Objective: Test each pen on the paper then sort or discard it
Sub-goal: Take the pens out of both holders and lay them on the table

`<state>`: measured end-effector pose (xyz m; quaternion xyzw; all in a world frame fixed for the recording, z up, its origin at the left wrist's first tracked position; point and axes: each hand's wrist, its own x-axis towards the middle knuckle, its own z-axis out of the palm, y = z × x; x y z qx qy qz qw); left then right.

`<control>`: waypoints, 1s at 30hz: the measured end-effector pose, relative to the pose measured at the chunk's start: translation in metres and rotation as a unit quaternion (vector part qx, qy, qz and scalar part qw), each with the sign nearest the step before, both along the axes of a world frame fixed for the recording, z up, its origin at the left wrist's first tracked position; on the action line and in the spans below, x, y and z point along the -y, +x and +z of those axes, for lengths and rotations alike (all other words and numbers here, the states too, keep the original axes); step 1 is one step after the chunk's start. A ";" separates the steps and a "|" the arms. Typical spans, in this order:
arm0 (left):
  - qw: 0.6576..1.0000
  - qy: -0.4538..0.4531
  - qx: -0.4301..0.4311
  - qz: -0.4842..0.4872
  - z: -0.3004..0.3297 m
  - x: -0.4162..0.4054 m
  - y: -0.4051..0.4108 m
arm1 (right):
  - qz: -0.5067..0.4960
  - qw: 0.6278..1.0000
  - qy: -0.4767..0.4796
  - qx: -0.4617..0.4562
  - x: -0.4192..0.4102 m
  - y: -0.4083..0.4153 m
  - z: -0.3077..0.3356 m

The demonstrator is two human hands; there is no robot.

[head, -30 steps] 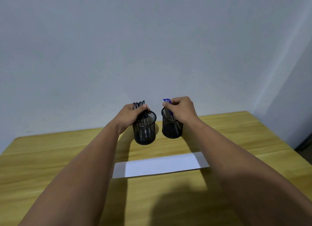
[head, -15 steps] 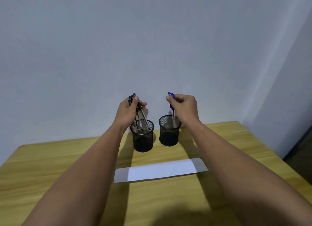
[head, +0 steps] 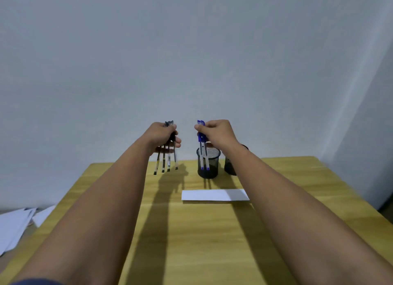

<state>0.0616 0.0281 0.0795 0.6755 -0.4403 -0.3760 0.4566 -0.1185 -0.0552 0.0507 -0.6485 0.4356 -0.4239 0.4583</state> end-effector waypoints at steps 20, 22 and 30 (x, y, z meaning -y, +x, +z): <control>0.922 0.179 0.333 0.089 -0.156 -0.017 0.098 | 0.049 0.939 0.047 -0.337 -0.044 0.129 -0.125; 0.906 0.185 0.370 0.094 -0.157 -0.021 0.095 | 0.050 0.925 0.034 -0.376 -0.047 0.131 -0.125; 0.903 0.153 0.387 0.108 -0.165 -0.033 0.099 | 0.059 0.903 -0.017 -0.426 -0.057 0.137 -0.125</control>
